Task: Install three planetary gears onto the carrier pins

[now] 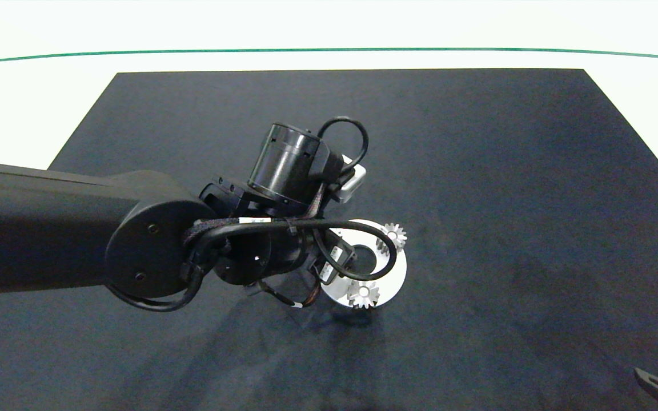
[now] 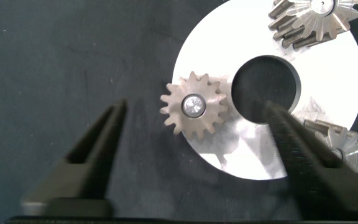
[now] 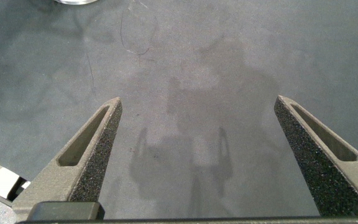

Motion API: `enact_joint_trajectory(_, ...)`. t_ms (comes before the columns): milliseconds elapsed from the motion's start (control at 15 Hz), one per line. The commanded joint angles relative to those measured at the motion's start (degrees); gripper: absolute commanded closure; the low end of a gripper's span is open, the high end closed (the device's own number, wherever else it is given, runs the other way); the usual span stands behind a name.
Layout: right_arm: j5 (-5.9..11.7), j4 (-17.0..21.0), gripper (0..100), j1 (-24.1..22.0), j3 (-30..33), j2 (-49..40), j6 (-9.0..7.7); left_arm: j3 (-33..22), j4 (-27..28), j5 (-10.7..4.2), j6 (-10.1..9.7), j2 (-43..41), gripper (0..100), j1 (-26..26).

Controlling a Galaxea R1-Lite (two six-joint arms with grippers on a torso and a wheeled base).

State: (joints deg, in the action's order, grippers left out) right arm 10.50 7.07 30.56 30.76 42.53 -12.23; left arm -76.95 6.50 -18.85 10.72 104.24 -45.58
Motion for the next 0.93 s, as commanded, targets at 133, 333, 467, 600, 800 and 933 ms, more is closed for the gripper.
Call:
enact_joint_trajectory(133, 0.05, 0.05, 0, 0.02, 0.00, -0.08, -0.08, 0.13, 0.27, -0.14, 0.01, -4.22, 0, 1.37)
enact_joint_trajectory(333, 0.05, -0.04, 0, -0.06, 0.18, 0.36, -0.08, 4.70, 0.53, -0.14, 0.01, -11.43, 0, 6.29)
enact_joint_trajectory(467, 0.14, -0.13, 0, -0.42, 0.27, 0.53, -0.08, 12.44, 0.53, -0.14, -0.61, -19.87, 0, 11.74)
enact_joint_trajectory(600, 0.14, -0.04, 0, -0.50, 0.27, 0.88, 0.01, 20.26, 0.71, -0.14, -1.84, -30.15, 0, 15.96)
enact_joint_trajectory(800, 1.54, -0.13, 0, -1.47, 0.27, 1.94, 0.01, 25.88, 6.86, -0.14, -1.93, -42.89, 0, 21.06)
enact_joint_trajectory(933, 5.06, -0.22, 0, -2.44, 1.06, 2.38, 0.10, 28.08, 12.57, -0.14, -4.39, -52.21, 0, 27.04)
